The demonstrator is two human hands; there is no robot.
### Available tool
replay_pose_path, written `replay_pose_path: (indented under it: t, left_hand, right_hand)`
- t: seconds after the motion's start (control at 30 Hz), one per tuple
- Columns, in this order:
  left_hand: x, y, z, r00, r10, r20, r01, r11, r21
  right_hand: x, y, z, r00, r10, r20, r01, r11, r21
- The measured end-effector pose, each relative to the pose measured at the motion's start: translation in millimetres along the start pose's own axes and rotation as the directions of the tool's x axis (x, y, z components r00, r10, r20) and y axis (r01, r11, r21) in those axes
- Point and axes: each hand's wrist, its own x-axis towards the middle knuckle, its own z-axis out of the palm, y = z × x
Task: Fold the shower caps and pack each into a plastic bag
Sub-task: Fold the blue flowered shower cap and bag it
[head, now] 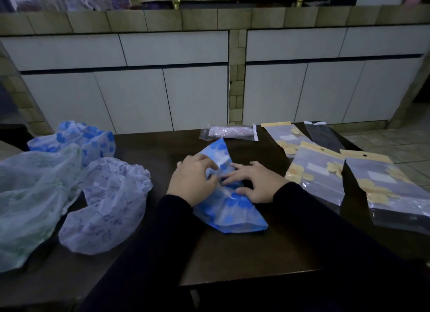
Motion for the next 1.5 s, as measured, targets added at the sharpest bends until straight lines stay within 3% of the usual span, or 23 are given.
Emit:
replay_pose_path:
  t: [0.1,0.2,0.3,0.4,0.6,0.83,0.93,1.0,1.1,1.23,1.33,1.4,1.5]
  left_hand:
    - [24.7,-1.1,5.3,0.993,-0.022,0.12,0.015,0.998,0.056]
    - [40.4,-6.5,14.3,0.942,-0.119,0.315,0.068,0.983,0.169]
    - [45.3,-7.7,18.3,0.935,-0.214,0.283,0.128,0.947,0.294]
    - [44.3,-9.7,28.6,0.958,-0.2,0.206,0.13,0.941,0.311]
    - [46.0,-28.3,38.6,0.884,-0.316,0.346,0.232,0.937,0.261]
    - [45.4,-33.0,33.0,0.909,-0.269,0.318,0.216,0.957,0.193]
    - [39.8,-24.2,29.3,0.961,-0.228,0.157,0.195,0.96,0.2]
    - [32.2,-9.2,28.6,0.994,-0.103,0.028,0.097,0.979,0.18]
    - [21.7,0.2,31.4,0.998,-0.031,0.046,0.027,0.997,0.075]
    - [13.9,-20.4,26.8,0.969,-0.135,0.208,0.137,0.991,0.003]
    - [12.8,-31.6,23.9,0.958,-0.12,0.26,0.089,0.988,0.127]
    - [13.0,-31.5,21.3,0.974,-0.101,0.203,0.073,0.988,0.139]
    - [8.5,-21.1,20.4,0.993,0.097,-0.065,-0.09,0.991,0.101]
  right_hand:
    - [9.9,-6.6,-5.7,0.998,0.056,0.011,-0.055,0.998,-0.028]
    - [14.9,-17.3,-10.2,0.983,0.179,-0.029,-0.181,0.972,-0.15]
    - [15.5,-25.6,0.2,0.954,0.288,-0.086,-0.296,0.95,-0.102]
    - [16.0,-23.6,15.2,0.945,0.328,0.006,-0.326,0.943,-0.069]
    - [12.9,-15.0,23.6,0.914,0.405,0.027,-0.393,0.899,-0.193]
    - [10.8,-21.0,28.7,0.903,0.43,-0.027,-0.424,0.875,-0.232]
    - [11.6,-22.4,27.7,0.897,0.44,-0.032,-0.435,0.868,-0.241]
    - [17.8,-23.3,26.1,0.877,0.48,-0.029,-0.474,0.853,-0.216]
    - [30.8,-25.4,23.5,0.846,0.534,-0.006,-0.527,0.833,-0.169]
    - [31.7,-21.7,19.9,0.896,0.444,-0.006,-0.444,0.894,-0.055]
    - [14.8,-17.6,7.1,0.948,0.264,-0.18,-0.285,0.953,-0.1]
    - [0.3,-11.4,-1.7,0.959,0.123,-0.255,-0.158,0.98,-0.121]
    - [-16.7,-0.3,-4.9,0.976,0.01,-0.218,-0.036,0.993,-0.114]
